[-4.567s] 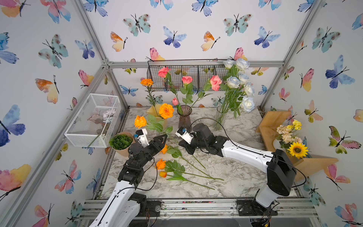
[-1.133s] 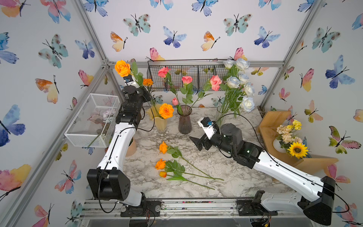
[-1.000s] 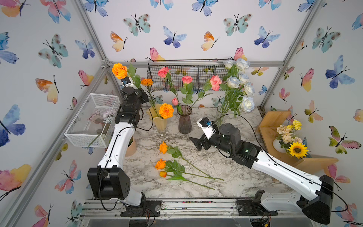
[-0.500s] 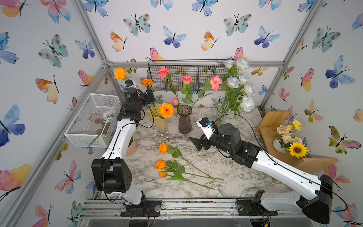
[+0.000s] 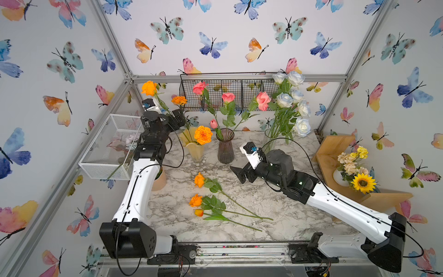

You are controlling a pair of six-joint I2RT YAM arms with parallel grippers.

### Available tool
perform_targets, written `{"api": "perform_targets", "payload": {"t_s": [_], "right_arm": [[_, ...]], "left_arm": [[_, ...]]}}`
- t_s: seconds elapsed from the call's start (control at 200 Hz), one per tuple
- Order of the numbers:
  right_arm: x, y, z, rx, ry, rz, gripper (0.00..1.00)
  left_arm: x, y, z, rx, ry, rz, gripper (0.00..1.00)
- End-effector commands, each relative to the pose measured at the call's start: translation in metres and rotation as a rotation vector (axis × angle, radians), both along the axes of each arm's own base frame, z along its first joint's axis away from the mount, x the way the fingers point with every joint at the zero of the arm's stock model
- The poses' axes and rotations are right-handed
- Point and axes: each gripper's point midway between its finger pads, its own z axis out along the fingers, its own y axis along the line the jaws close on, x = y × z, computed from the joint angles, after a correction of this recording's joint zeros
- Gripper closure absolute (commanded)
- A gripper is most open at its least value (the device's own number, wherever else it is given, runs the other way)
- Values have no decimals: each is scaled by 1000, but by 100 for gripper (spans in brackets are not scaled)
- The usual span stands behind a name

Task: Arrange the flowers in different vases according to their colors
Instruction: Insert the flower into the vase, then pick up the flower at the center of the board.

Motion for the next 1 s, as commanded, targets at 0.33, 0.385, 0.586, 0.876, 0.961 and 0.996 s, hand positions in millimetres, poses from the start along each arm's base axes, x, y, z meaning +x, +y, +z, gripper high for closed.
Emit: {"api": "perform_targets", "payload": {"t_s": [0.33, 0.385, 0.586, 0.876, 0.961, 0.996], "right_arm": [[-17, 15, -113, -175, 352, 67, 29], [-17, 15, -132, -209, 385, 57, 38], [-20, 25, -185, -273, 512, 69, 47], [-21, 36, -241, -385, 633, 89, 51], [-22, 36, -248, -389, 644, 86, 49], [-22, 36, -250, -389, 645, 86, 48]], "left_arm": [[-74, -12, 14, -22, -42, -78, 1], [-88, -17, 8, -40, -40, -113, 1], [-121, -22, -30, -75, 27, -132, 1], [-144, -40, -63, -77, 125, -219, 1], [-151, -43, -74, -74, 148, -233, 1], [-153, -45, -78, -75, 156, -242, 1]]}}
